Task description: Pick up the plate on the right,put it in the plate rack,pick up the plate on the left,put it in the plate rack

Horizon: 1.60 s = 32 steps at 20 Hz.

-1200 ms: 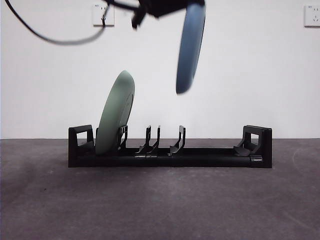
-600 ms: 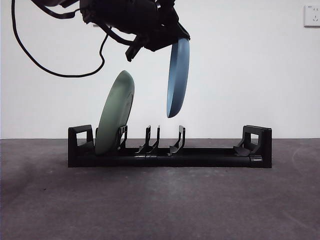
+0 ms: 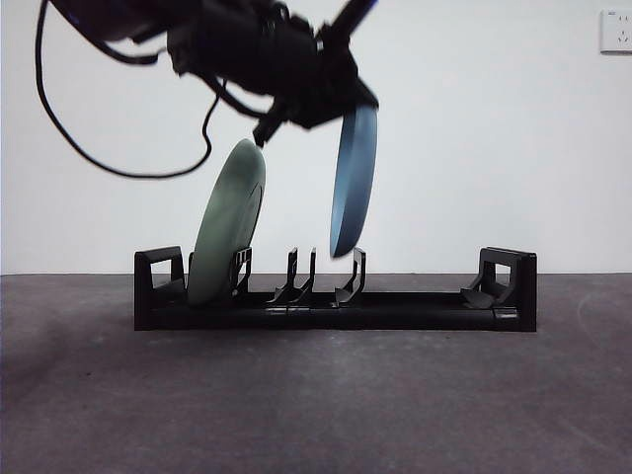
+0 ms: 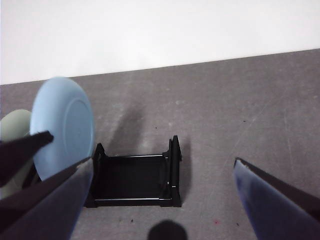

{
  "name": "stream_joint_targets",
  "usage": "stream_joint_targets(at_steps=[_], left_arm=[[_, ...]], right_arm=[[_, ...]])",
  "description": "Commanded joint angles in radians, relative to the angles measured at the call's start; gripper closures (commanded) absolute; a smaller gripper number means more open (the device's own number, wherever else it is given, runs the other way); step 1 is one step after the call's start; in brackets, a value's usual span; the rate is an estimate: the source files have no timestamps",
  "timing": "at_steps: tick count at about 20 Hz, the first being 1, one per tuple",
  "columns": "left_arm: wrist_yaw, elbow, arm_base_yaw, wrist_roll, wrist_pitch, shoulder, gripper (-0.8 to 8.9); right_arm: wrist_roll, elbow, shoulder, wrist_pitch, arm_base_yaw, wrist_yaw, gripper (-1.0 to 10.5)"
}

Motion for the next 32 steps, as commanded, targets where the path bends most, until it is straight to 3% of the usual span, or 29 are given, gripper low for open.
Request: stream_joint_targets(at_steps=[1, 15, 17, 20, 21, 25, 29, 32], left_arm=[[-0.016, -0.005, 0.004, 0.019, -0.002, 0.016, 8.23], [-0.043, -0.005, -0.001, 0.051, -0.212, 0.016, 8.01], [-0.041, -0.005, -0.001, 0.055, -0.237, 0.016, 7.07], [-0.019, -0.004, -0.002, 0.056, -0.234, 0.016, 4.68], [-0.003, -0.004, -0.002, 0.056, -0.229, 0.014, 4.58], [0.148, -0.004, -0.002, 0.059, -0.182, -0.015, 4.86], [0.256, -0.004, -0.008, 0.146, -0.177, -0.097, 8.37], [0.277, -0.004, -0.012, 0.225, -0.235, -0.188, 8.21]], right_arm=[[-0.008, 0.001, 0.008, 0.012, 0.000, 0.003, 4.8], [-0.008, 0.001, 0.031, 0.029, 0.000, 0.001, 4.8], [-0.007, 0.001, 0.031, 0.029, 0.000, -0.004, 4.8], [-0.005, 0.001, 0.031, 0.028, 0.001, -0.005, 5.0], [-0.005, 0.001, 0.031, 0.028, 0.001, -0.005, 5.2], [-0.006, 0.001, 0.031, 0.017, 0.001, -0.005, 7.0], [-0.007, 0.001, 0.031, 0.004, 0.002, -0.006, 8.6], [-0.009, 0.001, 0.031, -0.002, 0.002, -0.007, 9.3]])
